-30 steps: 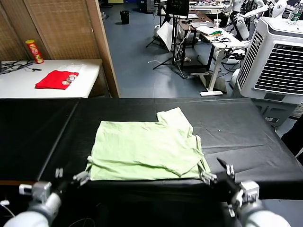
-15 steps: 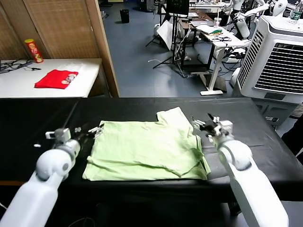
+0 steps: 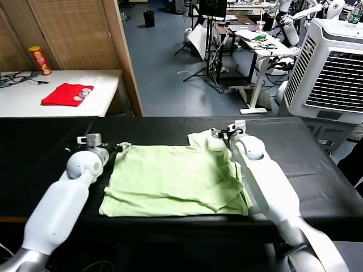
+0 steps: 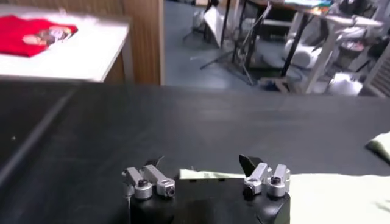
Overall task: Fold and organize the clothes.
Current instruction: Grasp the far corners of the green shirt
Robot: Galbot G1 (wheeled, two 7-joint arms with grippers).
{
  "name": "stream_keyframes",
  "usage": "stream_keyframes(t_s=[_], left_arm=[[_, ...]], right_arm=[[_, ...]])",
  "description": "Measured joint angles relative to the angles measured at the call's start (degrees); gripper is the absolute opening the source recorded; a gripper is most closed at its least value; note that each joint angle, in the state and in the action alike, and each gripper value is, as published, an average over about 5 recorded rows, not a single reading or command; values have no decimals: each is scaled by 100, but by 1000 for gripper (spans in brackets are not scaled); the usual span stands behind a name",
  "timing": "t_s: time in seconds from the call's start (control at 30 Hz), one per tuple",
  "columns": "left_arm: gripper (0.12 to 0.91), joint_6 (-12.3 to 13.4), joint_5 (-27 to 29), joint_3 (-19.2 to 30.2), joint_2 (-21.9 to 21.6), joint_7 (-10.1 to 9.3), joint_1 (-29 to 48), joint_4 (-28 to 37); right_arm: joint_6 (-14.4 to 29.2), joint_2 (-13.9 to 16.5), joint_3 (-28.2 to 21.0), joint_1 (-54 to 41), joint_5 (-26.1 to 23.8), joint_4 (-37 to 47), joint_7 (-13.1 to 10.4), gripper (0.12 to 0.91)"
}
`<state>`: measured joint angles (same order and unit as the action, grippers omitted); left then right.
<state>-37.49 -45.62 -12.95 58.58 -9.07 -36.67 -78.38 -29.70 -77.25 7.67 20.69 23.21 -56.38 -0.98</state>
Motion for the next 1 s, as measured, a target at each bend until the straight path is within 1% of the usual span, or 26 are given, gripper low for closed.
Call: stream_keyframes(t_s=[0.2,0.3,0.33,0.4,0.43,0.47,0.5,0.53,0.57,0.6,0.7,0.73,0.83,0.9,1.0], left_arm=[[798,28,-16,0,48,189,56,203],[774,27,-23,3,47,261,38,218],[766,27,-21,6,49,274,31,222],[676,28,-8,13,57,290,18,231],[626,29,0,16,62,298,9,236],[560,31,8,17,66,305,-1,238],[477,35,17,18,68,313,-12,240],[426,40,27,18,72,322,-23,244],[376,45,37,18,75,330,-31,249],[309,50,46,18,79,337,-37,255],[175,62,65,19,90,346,-42,273],[149,64,67,19,92,347,-42,275],[129,74,69,18,94,349,-42,274],[129,89,70,14,96,349,-41,271],[129,116,70,-18,99,352,-51,240]], right_arm=[[-12,-108,73,-113,10,451,46,798],[-7,-139,90,-133,7,580,116,760],[1,-147,91,-138,-2,614,154,715],[19,-161,88,-144,-33,667,239,620],[31,-168,83,-146,-56,689,290,554],[41,-175,77,-149,-80,708,340,488],[49,-183,69,-153,-101,726,387,439],[56,-192,61,-159,-121,745,434,391],[62,-202,54,-166,-139,765,477,350],[68,-212,49,-171,-152,783,509,319],[103,-237,50,-170,-178,814,554,237],[129,-241,55,-160,-181,812,552,214],[275,-248,103,-98,-180,765,514,146],[398,-248,157,-42,-171,707,466,126],[526,-213,235,65,-119,555,403,122]])
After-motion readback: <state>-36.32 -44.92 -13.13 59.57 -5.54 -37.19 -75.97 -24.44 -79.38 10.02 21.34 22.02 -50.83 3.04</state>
